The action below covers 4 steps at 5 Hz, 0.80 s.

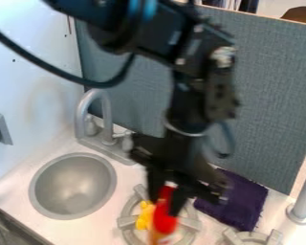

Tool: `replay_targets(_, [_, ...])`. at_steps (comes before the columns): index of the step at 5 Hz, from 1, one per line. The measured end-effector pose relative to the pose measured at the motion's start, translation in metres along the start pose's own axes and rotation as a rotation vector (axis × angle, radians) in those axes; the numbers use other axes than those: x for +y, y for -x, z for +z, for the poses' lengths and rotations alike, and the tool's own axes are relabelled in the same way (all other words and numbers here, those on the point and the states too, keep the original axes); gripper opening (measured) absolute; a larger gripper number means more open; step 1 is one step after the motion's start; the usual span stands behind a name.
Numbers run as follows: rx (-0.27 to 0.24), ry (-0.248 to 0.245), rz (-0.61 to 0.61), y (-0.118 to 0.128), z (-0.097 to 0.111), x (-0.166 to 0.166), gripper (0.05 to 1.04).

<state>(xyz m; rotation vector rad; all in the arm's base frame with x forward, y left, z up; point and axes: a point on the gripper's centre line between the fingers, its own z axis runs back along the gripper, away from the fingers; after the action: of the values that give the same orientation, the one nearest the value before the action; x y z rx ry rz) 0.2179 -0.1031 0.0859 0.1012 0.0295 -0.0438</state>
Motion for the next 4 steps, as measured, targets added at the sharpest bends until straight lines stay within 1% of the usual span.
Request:
replay_targets(1, [0.068, -0.003, 0.074, 0.014, -0.012, 0.046, 0.332])
replay_targets(2, [0.083, 0.005, 0.117, 0.018, -0.017, 0.089, 0.332])
replay_targets(3, [0.035, -0.031, 0.11, 0.003, -0.031, 0.108, 0.332])
replay_targets(4, [0.017, 0.004, 0.095, -0.011, -0.049, 0.119, 0.332])
